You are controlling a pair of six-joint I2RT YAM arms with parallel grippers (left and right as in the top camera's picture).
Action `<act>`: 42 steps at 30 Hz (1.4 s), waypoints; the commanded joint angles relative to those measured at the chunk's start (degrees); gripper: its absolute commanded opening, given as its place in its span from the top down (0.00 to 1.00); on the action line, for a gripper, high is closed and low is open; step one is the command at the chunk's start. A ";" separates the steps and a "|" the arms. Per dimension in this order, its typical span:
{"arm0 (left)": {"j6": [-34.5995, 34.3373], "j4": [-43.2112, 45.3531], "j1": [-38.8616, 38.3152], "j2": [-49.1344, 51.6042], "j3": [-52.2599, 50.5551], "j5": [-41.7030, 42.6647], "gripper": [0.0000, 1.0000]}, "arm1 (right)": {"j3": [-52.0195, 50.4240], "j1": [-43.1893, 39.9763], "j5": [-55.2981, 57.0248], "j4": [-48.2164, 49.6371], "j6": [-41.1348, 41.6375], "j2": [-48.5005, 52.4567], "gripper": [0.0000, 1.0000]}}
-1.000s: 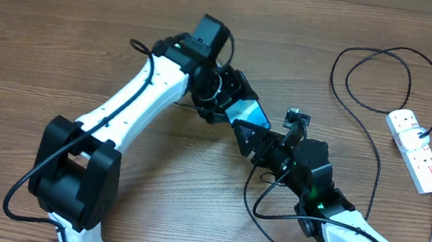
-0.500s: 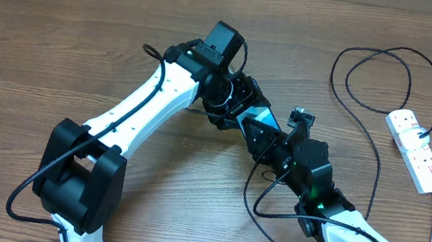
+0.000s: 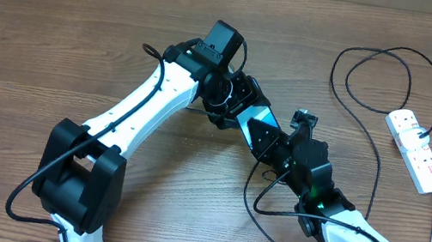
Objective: Plug charger to phone and switch on socket
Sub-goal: 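Open the left gripper and pull it back from the phone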
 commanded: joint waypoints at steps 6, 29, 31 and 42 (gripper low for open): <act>5.40 0.07 -0.42 0.09 1.70 1.46 0.29 | 0.83 0.39 -4.35 1.31 -0.61 -0.20 0.96; 41.81 -15.67 23.78 -0.55 1.73 5.09 0.00 | 0.83 0.33 -13.07 -4.68 37.42 -0.17 0.96; 45.13 -19.06 26.69 -1.18 1.73 4.68 0.00 | 0.83 0.35 -13.46 -4.31 39.54 -0.20 0.96; 52.43 -28.13 32.35 -8.35 1.73 -5.09 0.00 | 0.83 0.39 -17.27 -3.26 55.08 -0.20 0.96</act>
